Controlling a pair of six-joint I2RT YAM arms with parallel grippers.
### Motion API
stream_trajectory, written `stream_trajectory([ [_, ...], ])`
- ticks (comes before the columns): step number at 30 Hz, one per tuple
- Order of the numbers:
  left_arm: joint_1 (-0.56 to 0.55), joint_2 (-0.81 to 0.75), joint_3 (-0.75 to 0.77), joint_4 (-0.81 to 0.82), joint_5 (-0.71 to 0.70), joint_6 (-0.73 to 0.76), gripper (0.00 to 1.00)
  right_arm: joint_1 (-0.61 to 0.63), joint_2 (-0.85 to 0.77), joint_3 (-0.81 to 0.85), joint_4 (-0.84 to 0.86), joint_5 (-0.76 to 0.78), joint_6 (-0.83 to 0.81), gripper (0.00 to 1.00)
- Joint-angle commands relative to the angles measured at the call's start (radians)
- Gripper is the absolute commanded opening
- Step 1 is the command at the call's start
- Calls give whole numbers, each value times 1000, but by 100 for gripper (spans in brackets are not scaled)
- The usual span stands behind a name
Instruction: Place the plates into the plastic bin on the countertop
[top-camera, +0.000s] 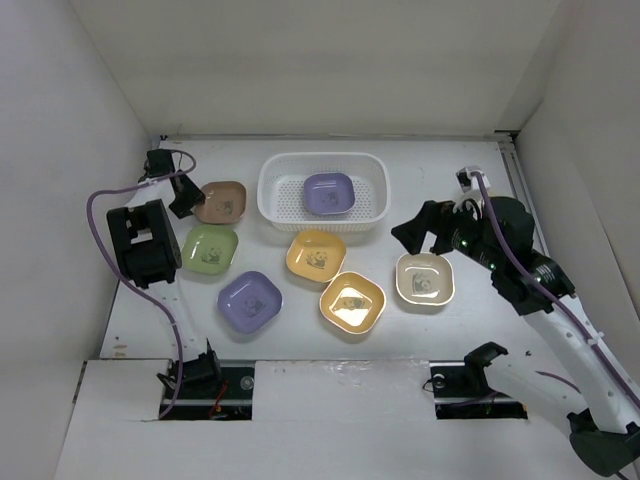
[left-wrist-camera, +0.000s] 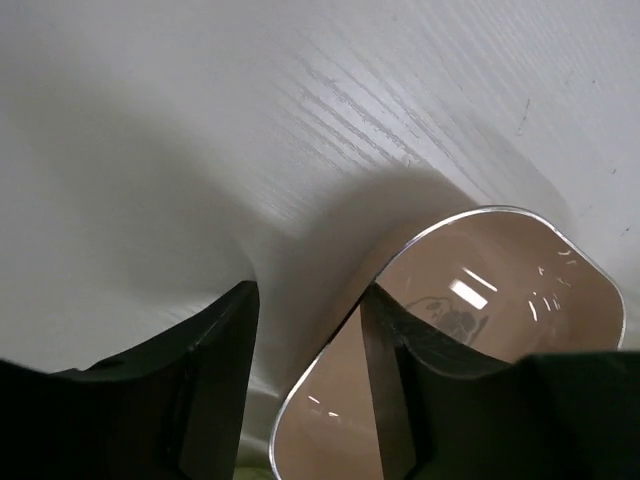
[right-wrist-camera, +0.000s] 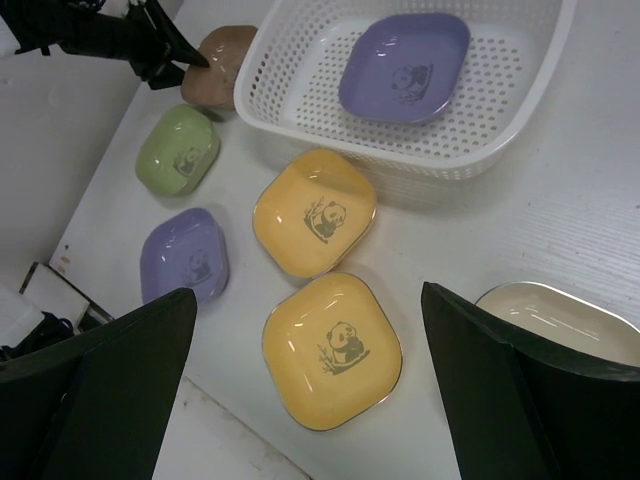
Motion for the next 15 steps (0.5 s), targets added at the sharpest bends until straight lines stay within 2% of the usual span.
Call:
stream_trajectory([
  [1,0,28,23,-10,-15,-14,41,0,-25,29,25,4,-13,100],
  [2,0,28,33,-10,-15,-14,40,0,-25,29,25,4,-13,100],
  [3,0,37,44,-10,-30,-30,34,0,-25,38,25,4,-13,100],
  [4,0,60,88,-36,-30,-39,23,0,-25,38,25,4,-13,100],
  [7,0,110,174,-99,-30,-39,3,0,-25,38,14,4,-4,100],
  [11,0,118,260,-139,32,-48,0,0,-25,49,-6,28,-4,100],
  [15,0,-99,236,-49,121,-89,0,0,-35,49,-15,65,-4,100],
])
